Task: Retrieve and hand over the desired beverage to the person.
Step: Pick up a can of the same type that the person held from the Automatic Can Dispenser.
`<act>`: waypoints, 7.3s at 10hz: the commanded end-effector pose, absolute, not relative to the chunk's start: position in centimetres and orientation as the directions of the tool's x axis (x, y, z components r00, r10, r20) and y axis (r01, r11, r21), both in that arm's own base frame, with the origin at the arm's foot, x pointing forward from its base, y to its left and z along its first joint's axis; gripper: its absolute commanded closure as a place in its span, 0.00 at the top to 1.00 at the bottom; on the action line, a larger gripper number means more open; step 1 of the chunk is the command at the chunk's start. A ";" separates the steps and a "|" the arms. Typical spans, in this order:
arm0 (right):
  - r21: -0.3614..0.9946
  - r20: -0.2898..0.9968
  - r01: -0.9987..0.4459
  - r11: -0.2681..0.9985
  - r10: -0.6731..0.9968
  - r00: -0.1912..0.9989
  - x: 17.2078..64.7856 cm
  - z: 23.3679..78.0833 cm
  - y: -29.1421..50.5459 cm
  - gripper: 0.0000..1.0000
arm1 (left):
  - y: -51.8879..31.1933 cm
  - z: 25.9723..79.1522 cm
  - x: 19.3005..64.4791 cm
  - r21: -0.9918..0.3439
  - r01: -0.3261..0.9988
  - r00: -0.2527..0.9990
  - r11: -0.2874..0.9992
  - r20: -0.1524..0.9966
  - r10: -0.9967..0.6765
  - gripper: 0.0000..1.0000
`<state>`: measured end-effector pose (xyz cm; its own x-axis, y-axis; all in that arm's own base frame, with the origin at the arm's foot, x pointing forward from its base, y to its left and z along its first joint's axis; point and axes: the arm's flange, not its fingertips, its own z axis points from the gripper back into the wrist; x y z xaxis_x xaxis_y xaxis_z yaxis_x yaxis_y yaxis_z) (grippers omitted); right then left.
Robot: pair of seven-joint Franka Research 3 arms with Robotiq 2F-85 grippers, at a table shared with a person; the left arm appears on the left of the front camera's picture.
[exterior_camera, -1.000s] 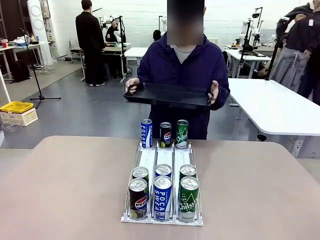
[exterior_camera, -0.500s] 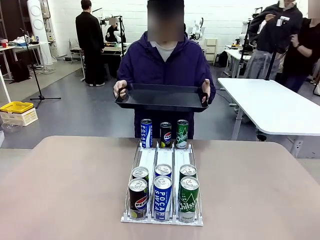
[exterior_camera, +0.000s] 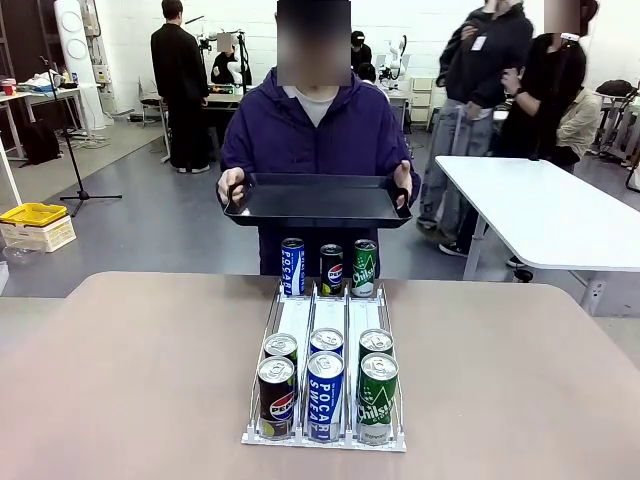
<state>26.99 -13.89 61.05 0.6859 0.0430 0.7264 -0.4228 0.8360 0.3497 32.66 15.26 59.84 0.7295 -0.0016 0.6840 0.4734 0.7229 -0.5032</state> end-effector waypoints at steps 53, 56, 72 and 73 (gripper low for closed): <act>0.352 0.733 -0.442 0.825 0.050 0.678 27.2 61.0 -14.0 1.00 | 15.4 59.8 32.8 -0.496 0.498 0.713 0.712 0.701 -0.010 1.00; 0.352 0.733 -0.442 0.825 0.050 0.678 27.2 61.0 -14.0 1.00 | 15.4 59.8 32.8 -0.496 0.498 0.713 0.712 0.701 -0.010 1.00; 0.067 0.268 -0.142 0.988 0.119 0.956 30.8 56.5 15.9 1.00 | 15.4 59.8 32.8 -0.496 0.498 0.713 0.712 0.701 -0.010 1.00; 0.075 0.242 -0.075 0.994 0.054 0.969 31.4 55.0 18.7 1.00 | 15.4 59.8 32.8 -0.496 0.498 0.713 0.712 0.701 -0.010 1.00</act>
<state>29.38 18.08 54.42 0.9472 0.1529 0.2819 -0.1779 0.9819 0.0655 32.71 15.19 59.88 0.7294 -0.0070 0.6840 0.4755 0.7241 -0.4996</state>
